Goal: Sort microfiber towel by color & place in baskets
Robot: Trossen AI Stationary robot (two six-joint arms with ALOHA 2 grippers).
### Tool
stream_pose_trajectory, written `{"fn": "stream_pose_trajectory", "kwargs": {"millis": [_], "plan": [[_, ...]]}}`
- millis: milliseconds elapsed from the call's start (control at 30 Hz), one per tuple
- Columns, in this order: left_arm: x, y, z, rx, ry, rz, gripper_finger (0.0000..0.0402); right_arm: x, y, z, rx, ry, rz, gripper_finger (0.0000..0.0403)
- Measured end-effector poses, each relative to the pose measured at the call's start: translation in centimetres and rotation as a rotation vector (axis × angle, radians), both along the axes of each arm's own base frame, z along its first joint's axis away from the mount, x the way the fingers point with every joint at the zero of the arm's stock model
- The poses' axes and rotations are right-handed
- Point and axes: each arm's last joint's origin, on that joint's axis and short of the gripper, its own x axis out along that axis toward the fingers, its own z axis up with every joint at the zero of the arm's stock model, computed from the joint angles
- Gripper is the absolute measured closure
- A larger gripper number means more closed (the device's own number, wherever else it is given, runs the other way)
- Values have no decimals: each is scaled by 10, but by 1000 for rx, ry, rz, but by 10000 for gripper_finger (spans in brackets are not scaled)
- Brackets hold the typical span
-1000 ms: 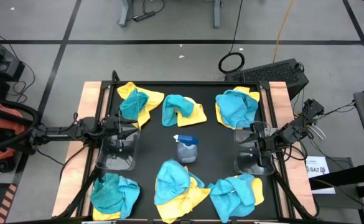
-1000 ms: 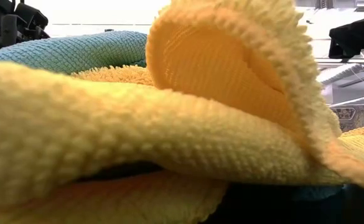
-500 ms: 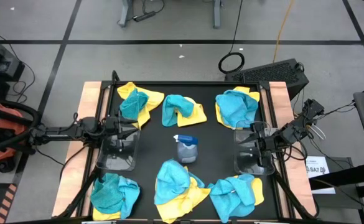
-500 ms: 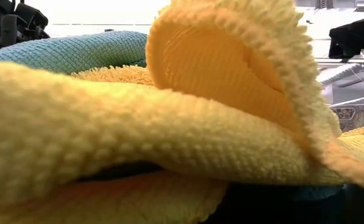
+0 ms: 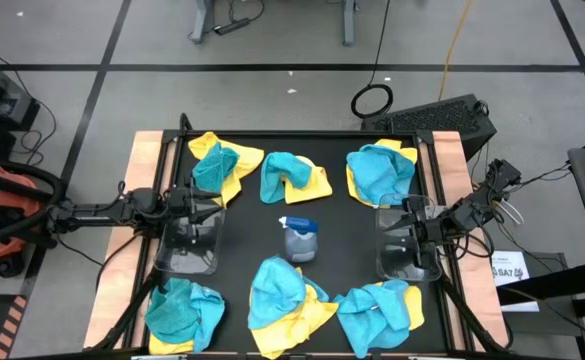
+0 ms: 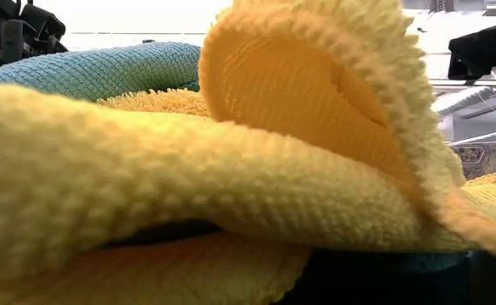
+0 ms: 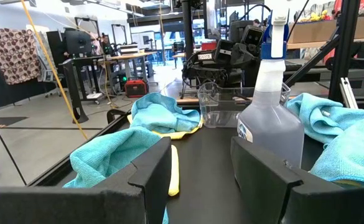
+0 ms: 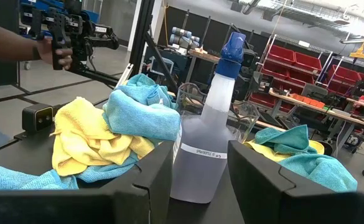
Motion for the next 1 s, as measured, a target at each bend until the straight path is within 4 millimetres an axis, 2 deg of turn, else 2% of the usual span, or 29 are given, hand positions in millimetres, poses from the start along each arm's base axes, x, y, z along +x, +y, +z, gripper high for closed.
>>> {"fn": "stream_pose_trajectory", "kwargs": {"millis": [400, 700, 800, 1000], "plan": [[0, 0, 3, 1, -33, 0, 229, 0, 0, 0, 1, 0, 0, 257], [-5, 0, 27, 33, -244, 6, 229, 0, 0, 0, 0, 0, 0, 257], [-10, 0, 42, 61, -293, 19, 229, 0, 0, 0, 0, 0, 0, 257], [-16, 3, 67, 79, -324, 147, 229, 0, 0, 0, 0, 0, 0, 257]]}}
